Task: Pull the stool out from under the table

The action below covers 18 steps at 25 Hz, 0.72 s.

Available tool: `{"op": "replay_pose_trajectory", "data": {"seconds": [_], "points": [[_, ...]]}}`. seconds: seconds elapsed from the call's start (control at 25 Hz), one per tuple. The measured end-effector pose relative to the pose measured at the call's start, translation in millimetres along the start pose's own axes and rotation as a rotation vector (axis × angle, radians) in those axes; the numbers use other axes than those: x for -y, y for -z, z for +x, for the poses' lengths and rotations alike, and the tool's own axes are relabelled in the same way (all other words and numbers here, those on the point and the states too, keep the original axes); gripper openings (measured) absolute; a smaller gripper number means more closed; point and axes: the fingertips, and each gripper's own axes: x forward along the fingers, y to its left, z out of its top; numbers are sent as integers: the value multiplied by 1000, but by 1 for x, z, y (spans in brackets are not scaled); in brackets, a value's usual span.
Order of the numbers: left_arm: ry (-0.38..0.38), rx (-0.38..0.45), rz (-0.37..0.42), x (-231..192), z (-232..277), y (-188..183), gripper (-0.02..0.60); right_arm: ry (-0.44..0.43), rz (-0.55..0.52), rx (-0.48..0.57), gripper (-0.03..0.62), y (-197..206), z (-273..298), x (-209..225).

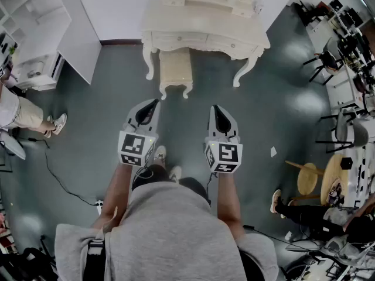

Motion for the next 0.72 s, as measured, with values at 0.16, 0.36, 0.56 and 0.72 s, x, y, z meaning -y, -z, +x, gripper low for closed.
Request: {"op": "replay_pose_trajectory", "data": {"seconds": [0.16,0.36,0.56,0.72], "points": [[-3,9,0,1,-2,-2,0,-1,1,6,14,0,-4,0],[-4,11,1,4,2,-2,0,-10,2,10,14,0,-6,1],[-4,23,0,9,6,-5,0,-16,0,10,14,0,-6,7],[-6,25,-12,6,20,-4,0,-20,1,7,14,0,3,14]]}}
